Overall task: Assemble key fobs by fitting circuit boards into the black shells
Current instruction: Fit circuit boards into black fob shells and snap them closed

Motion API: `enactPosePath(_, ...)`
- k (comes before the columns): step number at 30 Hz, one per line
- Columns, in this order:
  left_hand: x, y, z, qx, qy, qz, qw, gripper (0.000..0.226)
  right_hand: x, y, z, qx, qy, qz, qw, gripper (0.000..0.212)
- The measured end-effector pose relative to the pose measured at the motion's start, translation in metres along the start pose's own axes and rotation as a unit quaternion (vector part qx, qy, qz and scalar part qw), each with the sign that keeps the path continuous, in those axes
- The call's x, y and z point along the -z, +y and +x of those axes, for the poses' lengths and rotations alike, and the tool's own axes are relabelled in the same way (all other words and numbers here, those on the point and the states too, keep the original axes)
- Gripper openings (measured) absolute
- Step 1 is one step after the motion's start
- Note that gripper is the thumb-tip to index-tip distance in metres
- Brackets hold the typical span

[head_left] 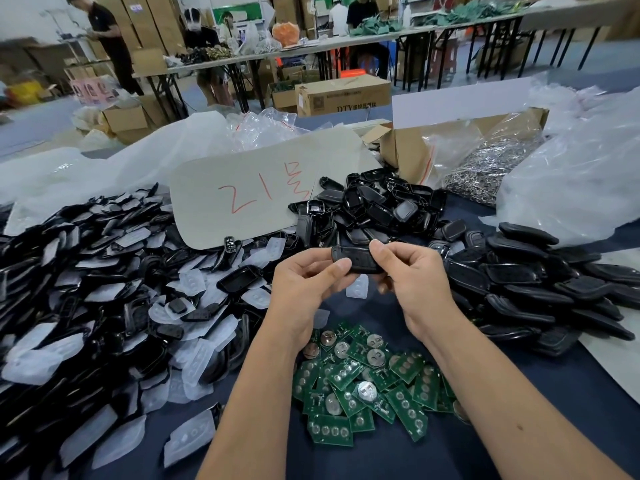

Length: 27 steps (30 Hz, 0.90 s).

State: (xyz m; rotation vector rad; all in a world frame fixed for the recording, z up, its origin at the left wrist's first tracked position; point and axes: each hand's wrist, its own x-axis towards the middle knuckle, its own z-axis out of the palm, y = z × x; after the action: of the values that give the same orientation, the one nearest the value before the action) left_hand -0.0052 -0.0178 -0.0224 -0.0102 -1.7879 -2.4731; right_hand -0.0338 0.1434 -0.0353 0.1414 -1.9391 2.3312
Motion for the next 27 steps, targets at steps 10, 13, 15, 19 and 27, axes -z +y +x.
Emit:
enactPosePath(10,0.0014,-0.0004,-0.0004,-0.031,-0.011,-0.001,0.999,0.019,0.0002,-0.0009,-0.0015,0.019,-0.013,0.009,1.000,0.027)
enactPosePath(13,-0.0006,-0.0034,0.0001,-0.038,0.040,0.023,0.998,0.022,-0.0005,0.0006,-0.0019,0.045,-0.002,-0.003,0.999,0.020)
enactPosePath(15,-0.0006,-0.0042,0.0010,-0.044,0.060,0.036,0.997,0.021,-0.0016,0.0006,-0.0019,0.047,-0.004,-0.002,0.999,0.017)
enactPosePath(19,0.0014,-0.0010,-0.0007,-0.041,0.022,0.013,0.999,0.023,-0.0013,0.0008,-0.0018,0.019,-0.025,0.047,0.998,0.021)
enactPosePath(27,-0.0002,0.0019,-0.0001,-0.061,0.027,0.015,0.998,0.026,-0.0009,-0.0049,-0.0035,-0.064,-0.074,0.136,0.986,0.024)
